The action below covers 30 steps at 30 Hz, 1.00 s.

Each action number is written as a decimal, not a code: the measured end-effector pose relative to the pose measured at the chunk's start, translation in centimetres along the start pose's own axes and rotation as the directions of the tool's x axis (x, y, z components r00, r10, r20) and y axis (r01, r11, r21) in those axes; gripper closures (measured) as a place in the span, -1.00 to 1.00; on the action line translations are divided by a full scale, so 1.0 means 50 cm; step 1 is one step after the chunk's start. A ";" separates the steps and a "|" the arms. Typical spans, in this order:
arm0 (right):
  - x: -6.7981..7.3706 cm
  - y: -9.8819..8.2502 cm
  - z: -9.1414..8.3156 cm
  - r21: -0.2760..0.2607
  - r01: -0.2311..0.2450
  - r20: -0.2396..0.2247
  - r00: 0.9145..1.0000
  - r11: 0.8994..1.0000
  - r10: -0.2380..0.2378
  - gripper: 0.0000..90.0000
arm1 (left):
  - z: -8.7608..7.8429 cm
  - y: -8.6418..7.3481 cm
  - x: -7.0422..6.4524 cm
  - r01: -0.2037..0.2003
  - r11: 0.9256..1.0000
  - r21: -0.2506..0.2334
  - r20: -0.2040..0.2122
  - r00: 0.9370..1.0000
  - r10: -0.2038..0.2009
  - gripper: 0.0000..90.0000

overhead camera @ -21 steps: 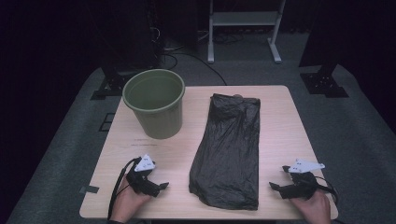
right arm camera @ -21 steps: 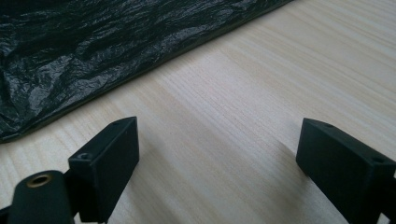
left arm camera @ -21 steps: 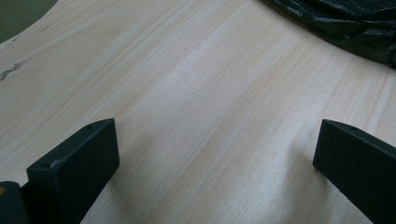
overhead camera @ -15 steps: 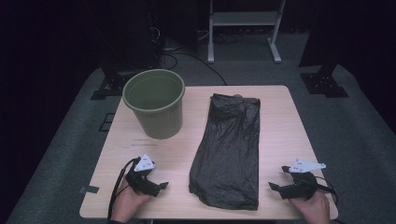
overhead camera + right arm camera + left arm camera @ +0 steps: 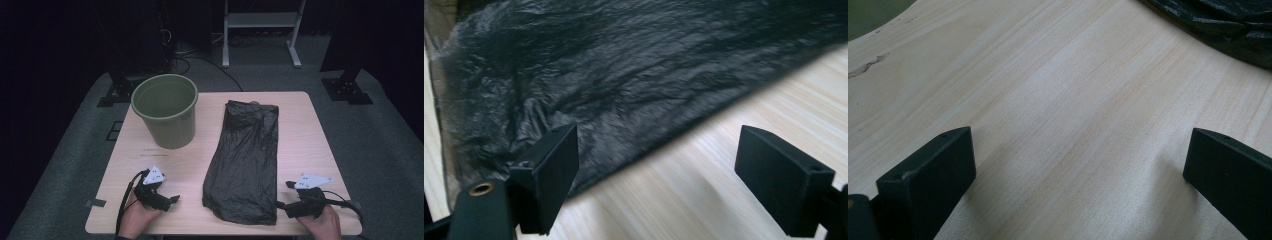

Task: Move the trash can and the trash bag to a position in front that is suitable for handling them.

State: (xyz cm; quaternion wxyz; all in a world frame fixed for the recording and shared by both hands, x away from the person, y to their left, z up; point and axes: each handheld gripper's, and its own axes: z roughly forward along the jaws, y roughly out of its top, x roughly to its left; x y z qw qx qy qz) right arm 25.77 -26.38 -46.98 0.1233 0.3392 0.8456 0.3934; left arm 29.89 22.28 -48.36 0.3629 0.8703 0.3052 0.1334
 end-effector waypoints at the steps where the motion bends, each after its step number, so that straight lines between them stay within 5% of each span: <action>1: 0.004 0.002 0.004 0.005 0.001 -0.008 1.000 1.000 -0.001 -0.64 | 0.000 0.000 0.000 0.000 1.000 0.000 0.000 1.000 0.000 -1.00; 11: 0.028 0.013 0.037 0.051 0.048 -0.026 0.999 0.998 -0.046 -0.42 | 0.000 0.000 0.000 0.000 1.000 0.000 0.000 1.000 0.000 -1.00; 16: 0.031 0.013 0.043 0.061 0.074 -0.024 0.997 0.995 -0.073 -0.02 | 0.000 0.000 0.000 0.000 1.000 0.000 0.000 1.000 0.000 -1.00; 19: 0.031 0.011 0.038 0.050 0.083 -0.026 0.996 0.995 -0.082 0.55 | 0.000 0.000 0.000 0.000 1.000 0.000 0.000 1.000 0.000 -1.00; 23: 0.027 0.010 0.036 0.050 0.081 -0.042 0.996 0.995 -0.079 0.92 | 0.000 0.000 0.000 0.000 1.000 0.000 0.000 1.000 0.000 -1.00; 30: 0.011 0.006 0.020 0.046 0.056 -0.019 0.998 0.997 -0.055 0.97 | 0.000 0.000 0.000 0.000 1.000 0.000 0.000 1.000 0.000 -1.00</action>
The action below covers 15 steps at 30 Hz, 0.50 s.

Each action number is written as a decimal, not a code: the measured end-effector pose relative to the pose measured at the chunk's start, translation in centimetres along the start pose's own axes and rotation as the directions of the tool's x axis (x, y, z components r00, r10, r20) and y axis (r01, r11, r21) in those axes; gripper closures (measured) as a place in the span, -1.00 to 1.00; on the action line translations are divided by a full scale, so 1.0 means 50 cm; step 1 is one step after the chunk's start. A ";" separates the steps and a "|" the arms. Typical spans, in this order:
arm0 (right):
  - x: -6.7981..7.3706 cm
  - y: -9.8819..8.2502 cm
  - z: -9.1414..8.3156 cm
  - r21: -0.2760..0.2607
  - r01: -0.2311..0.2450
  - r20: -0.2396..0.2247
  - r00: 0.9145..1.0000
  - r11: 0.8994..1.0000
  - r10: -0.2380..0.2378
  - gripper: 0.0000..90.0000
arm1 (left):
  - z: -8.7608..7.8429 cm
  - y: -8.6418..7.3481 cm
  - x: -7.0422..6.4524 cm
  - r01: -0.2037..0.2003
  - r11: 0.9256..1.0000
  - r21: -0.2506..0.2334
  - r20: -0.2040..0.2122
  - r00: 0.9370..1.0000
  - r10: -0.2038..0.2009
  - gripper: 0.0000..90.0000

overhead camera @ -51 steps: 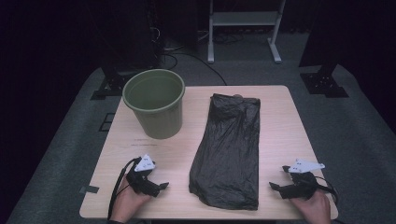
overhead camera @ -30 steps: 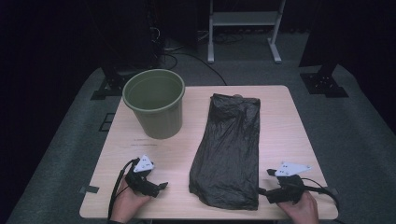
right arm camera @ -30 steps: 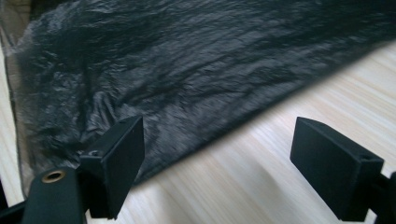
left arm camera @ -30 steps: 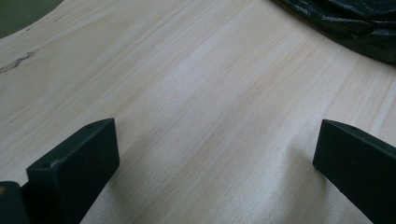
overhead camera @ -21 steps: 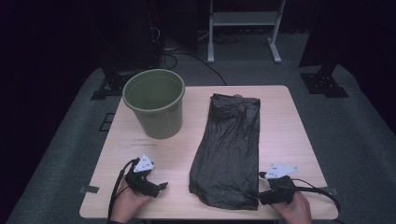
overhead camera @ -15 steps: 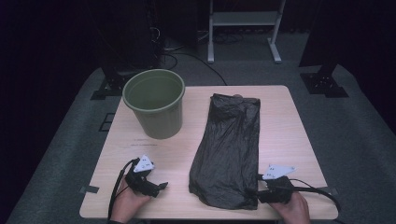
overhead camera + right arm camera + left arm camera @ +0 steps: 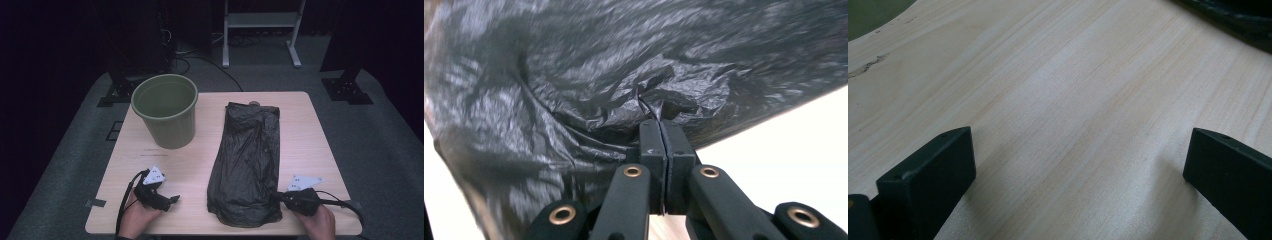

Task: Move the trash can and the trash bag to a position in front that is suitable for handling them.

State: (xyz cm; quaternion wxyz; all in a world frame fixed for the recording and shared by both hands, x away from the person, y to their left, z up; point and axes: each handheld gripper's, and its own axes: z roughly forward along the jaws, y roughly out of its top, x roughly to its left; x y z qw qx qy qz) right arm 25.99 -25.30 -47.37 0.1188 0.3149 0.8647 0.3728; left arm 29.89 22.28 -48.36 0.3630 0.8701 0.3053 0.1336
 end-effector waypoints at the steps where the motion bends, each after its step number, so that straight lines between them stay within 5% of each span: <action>1: -0.012 -0.005 -0.015 -0.016 -0.017 0.019 1.000 1.000 0.017 0.97 | 0.000 0.000 0.000 0.000 1.000 0.000 0.000 1.000 0.000 -1.00; 15: -0.102 -0.052 -0.079 -0.014 -0.091 0.153 0.984 0.996 0.092 0.95 | 0.000 0.000 0.000 0.000 1.000 0.000 0.000 1.000 0.000 -1.00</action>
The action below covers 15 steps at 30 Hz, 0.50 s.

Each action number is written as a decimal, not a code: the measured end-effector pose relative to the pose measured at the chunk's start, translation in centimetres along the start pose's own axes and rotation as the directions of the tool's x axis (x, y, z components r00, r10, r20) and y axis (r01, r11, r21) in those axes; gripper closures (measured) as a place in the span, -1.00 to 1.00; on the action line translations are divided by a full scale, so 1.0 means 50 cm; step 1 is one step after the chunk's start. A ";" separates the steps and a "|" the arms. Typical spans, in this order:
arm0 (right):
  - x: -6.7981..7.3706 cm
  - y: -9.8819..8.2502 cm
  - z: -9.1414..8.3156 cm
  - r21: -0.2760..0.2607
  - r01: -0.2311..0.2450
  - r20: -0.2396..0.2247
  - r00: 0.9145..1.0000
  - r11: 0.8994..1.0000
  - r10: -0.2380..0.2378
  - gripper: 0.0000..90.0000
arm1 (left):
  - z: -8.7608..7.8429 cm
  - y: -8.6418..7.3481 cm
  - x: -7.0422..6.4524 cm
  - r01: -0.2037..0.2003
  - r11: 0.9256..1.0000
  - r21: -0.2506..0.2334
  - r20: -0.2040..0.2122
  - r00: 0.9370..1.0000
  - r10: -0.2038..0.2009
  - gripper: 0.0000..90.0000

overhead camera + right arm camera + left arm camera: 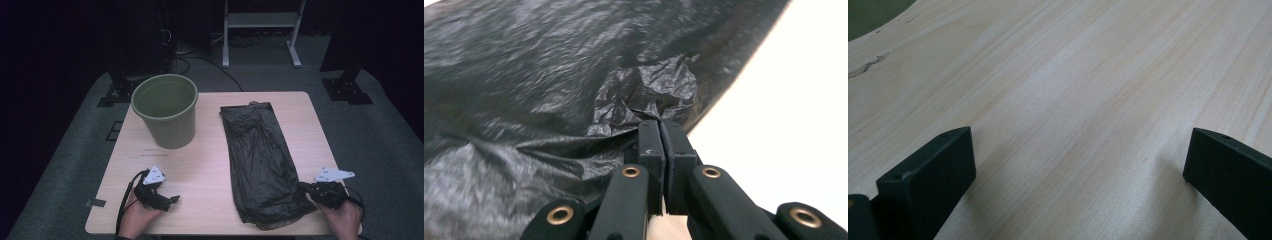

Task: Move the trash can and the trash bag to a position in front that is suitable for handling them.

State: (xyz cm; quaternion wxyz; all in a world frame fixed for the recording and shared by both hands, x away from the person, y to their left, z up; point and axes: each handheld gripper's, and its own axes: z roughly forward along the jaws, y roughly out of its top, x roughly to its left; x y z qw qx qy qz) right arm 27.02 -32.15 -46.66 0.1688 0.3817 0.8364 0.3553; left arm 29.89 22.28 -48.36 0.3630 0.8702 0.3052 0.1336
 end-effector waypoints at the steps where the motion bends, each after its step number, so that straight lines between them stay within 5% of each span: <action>1: -0.008 -0.003 -0.003 0.001 -0.011 0.007 1.000 1.000 0.011 0.95 | 0.000 0.000 0.000 0.000 1.000 0.000 0.000 1.000 0.000 -1.00; 9: -0.055 -0.024 -0.026 0.016 -0.053 0.101 0.994 0.998 0.052 0.86 | 0.000 0.000 0.000 0.001 1.000 0.000 -0.001 1.000 -0.001 -1.00; 15: -0.065 -0.020 -0.051 -0.016 -0.072 0.146 0.987 0.997 0.074 0.36 | 0.000 0.000 0.000 0.001 1.000 0.000 -0.001 1.000 -0.001 -1.00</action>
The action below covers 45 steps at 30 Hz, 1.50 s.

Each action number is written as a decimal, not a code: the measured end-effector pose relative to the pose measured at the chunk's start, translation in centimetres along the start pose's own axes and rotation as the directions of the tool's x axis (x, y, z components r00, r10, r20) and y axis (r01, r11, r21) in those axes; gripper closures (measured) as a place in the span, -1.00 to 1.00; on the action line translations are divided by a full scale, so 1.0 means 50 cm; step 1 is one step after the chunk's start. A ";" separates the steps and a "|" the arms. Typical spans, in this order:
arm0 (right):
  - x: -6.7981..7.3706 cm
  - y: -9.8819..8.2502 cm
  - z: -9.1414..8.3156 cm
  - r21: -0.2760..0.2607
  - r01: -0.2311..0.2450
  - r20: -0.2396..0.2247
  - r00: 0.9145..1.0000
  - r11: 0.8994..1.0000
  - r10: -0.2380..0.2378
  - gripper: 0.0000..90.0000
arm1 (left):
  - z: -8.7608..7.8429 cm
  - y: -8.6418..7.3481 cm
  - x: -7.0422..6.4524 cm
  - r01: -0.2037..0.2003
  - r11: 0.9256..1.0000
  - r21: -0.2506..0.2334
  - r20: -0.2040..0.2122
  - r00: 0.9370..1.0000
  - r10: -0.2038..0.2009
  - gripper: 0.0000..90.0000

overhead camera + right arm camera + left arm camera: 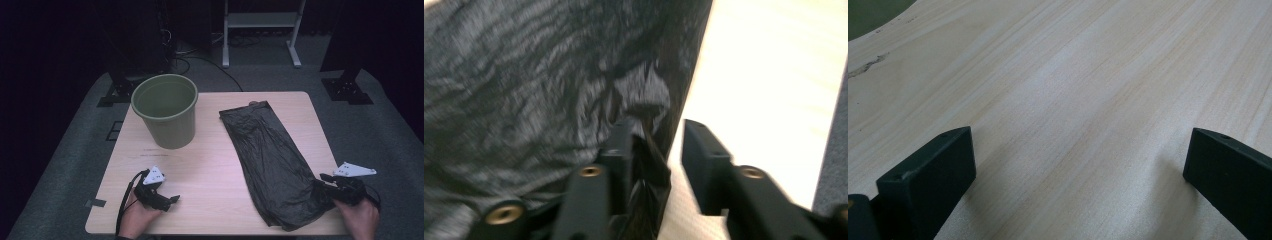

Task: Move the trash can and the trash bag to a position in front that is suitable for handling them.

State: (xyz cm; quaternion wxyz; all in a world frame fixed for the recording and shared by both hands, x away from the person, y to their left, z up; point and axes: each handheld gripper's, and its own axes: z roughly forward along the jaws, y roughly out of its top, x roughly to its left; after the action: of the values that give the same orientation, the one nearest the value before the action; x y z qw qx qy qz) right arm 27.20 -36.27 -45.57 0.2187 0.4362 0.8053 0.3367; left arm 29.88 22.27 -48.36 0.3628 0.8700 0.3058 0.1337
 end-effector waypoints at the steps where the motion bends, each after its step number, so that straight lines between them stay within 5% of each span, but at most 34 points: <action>1: 0.009 0.012 -0.007 -0.018 0.005 0.003 1.000 1.000 -0.005 0.18 | 0.000 0.000 0.000 0.000 1.000 0.000 0.000 1.000 0.000 -1.00; 10: 0.068 0.076 0.015 -0.032 0.049 -0.042 0.998 0.998 -0.050 -0.58 | 0.000 0.000 0.000 0.000 1.000 0.000 0.000 1.000 0.000 -1.00; 21: 0.102 0.111 0.091 -0.064 0.049 -0.129 0.990 0.997 -0.057 -0.73 | 0.000 0.000 0.000 -0.001 1.000 0.000 -0.001 1.000 0.001 -1.00; 30: 0.108 0.096 0.160 -0.009 0.058 -0.144 0.988 0.998 -0.059 -0.76 | -0.001 0.000 -0.001 0.002 1.000 0.000 -0.002 1.000 -0.002 -1.00; 45: 0.105 0.084 0.173 -0.006 0.059 -0.162 0.985 0.998 -0.059 -0.75 | -0.023 0.016 0.010 0.020 1.000 -0.008 0.019 1.000 -0.019 -1.00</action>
State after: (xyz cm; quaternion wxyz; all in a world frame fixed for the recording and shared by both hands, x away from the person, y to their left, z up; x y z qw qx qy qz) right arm 32.35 -27.10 -48.63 0.1626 0.3831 0.8328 0.3651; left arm 30.08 22.77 -46.96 0.3708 0.8667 0.3102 0.1231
